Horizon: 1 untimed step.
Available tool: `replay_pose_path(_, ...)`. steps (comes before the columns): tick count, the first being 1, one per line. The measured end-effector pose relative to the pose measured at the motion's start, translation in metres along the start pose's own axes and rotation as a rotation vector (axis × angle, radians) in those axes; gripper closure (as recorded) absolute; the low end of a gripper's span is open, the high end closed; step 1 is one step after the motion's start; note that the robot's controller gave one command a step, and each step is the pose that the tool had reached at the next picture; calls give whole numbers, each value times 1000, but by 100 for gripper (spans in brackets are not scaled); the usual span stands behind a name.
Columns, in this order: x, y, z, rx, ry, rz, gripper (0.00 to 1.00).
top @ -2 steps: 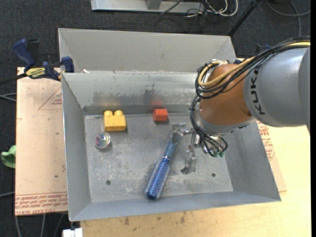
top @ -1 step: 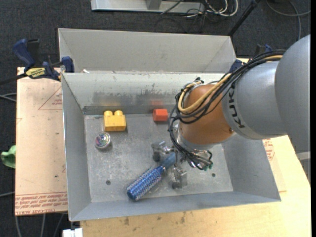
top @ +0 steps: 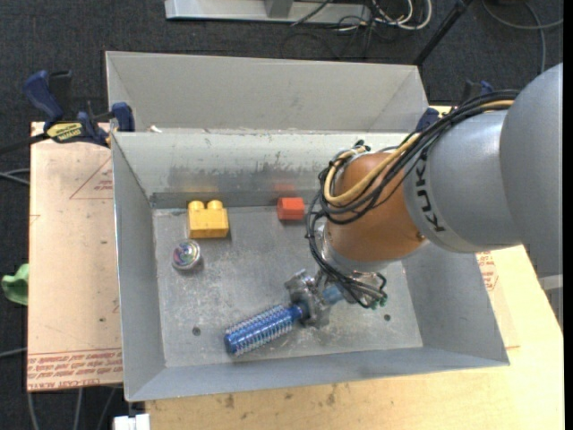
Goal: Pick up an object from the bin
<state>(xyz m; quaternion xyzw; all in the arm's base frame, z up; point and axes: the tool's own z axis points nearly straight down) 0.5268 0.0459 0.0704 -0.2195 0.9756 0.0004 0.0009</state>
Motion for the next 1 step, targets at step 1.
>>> replay_pose_path(1, -40, -16, -140, 4, -9, -40, 100)
